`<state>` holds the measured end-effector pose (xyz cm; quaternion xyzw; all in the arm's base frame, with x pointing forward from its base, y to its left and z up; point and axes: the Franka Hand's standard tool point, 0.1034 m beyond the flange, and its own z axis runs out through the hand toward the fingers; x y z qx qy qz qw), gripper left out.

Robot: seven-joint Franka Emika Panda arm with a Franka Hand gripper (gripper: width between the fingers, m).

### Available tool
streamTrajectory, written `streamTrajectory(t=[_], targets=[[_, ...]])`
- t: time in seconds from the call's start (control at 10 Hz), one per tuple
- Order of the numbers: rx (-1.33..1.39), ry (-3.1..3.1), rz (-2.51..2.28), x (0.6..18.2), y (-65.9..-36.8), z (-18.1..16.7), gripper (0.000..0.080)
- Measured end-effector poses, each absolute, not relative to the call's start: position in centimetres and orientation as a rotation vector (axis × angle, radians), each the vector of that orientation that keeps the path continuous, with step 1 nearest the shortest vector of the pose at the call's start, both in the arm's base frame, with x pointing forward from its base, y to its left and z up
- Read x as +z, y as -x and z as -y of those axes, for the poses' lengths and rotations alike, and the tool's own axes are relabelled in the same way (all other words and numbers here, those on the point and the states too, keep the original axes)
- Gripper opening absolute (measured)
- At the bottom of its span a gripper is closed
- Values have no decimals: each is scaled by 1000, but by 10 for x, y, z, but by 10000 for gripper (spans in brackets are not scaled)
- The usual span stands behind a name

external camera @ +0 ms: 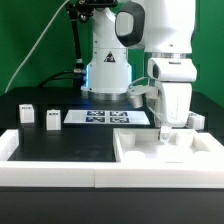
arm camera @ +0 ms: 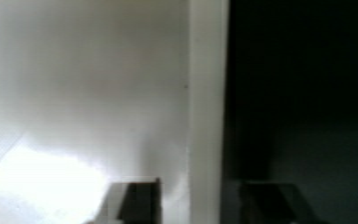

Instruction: Assemble one leg

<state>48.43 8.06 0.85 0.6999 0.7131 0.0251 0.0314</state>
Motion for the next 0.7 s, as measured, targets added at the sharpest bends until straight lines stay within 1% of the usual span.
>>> streamTrajectory(t=[0.1, 0.2, 0.3, 0.4, 0.5, 0.7], targets=[[77, -2156, -2197, 8, -484, -81, 279], [77, -2156, -2197, 8, -484, -80, 463], [77, -2156, -2196, 8, -484, -80, 582], [77, -2156, -2196, 8, -484, -80, 582], [77, -2156, -2196, 8, -484, -80, 636], [77, -2156, -2196, 9, -484, -81, 646]])
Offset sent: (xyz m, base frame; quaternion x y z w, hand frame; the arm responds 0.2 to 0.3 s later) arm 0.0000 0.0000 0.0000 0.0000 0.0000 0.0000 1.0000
